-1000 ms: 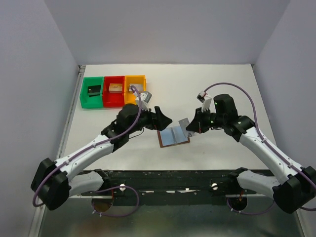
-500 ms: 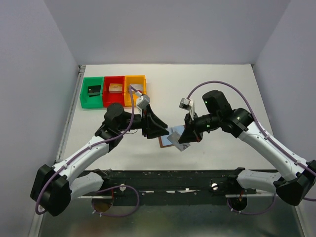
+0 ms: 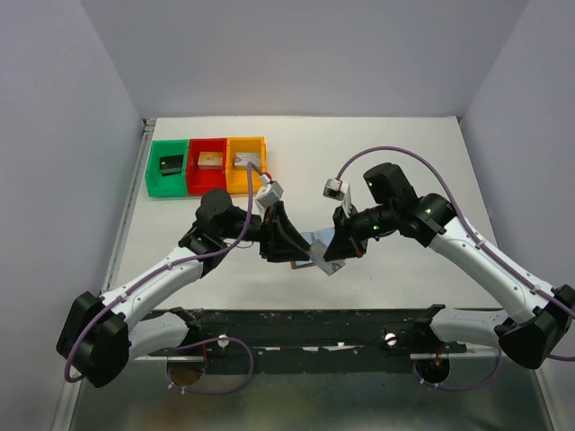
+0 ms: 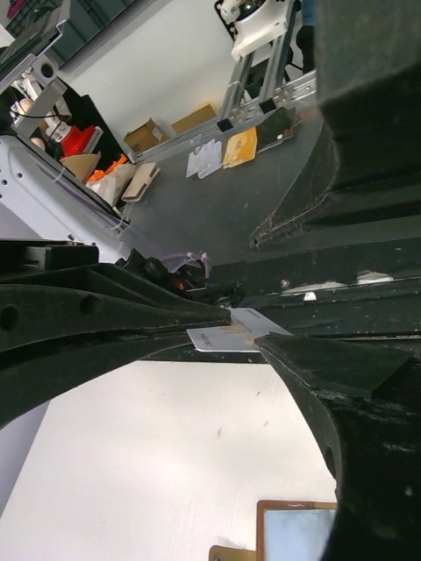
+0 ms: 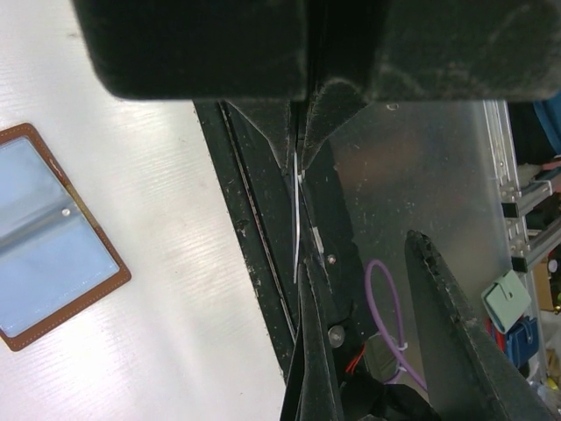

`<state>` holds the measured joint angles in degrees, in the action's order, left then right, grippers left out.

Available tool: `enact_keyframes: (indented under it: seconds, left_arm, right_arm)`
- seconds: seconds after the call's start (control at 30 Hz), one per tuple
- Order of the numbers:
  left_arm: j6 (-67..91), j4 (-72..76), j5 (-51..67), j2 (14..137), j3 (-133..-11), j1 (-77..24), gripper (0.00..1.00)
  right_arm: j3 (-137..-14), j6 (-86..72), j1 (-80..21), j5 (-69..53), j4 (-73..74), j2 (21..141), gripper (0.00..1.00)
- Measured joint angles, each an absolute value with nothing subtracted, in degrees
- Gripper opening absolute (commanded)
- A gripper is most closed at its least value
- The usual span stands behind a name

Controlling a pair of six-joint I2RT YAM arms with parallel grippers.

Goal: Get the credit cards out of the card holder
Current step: Place the credit card at the center of the board.

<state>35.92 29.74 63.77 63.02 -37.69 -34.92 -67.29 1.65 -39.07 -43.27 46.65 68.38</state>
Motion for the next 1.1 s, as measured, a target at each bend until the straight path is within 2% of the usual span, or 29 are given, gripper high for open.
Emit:
enact_keyframes:
  seconds: [0.13, 0.63, 0.8, 1.1]
  left_arm:
    - [34.68, 27.97, 63.72, 63.02, -37.69, -35.2, 0.54]
    - [32.84, 26.39, 59.51, 61.04, -37.15, -35.07, 0.68]
    - [34.06, 28.99, 57.98, 60.23, -35.51, -33.41, 0.68]
    - [36.62, 32.16, 58.41, 63.81, -35.51, -34.57, 0.56]
  right_arm:
    - [-67.46, 1.63, -39.09, -43.27, 46.41, 68.38, 0.0]
    - [-67.46, 1.65, -39.59, -43.09, 46.39, 68.38, 0.0]
    - [-67.46, 1.65, -40.03, -43.22, 46.37, 68.36, 0.0]
    - [-67.46, 1.63, -40.18, -43.27, 46.37, 68.36, 0.0]
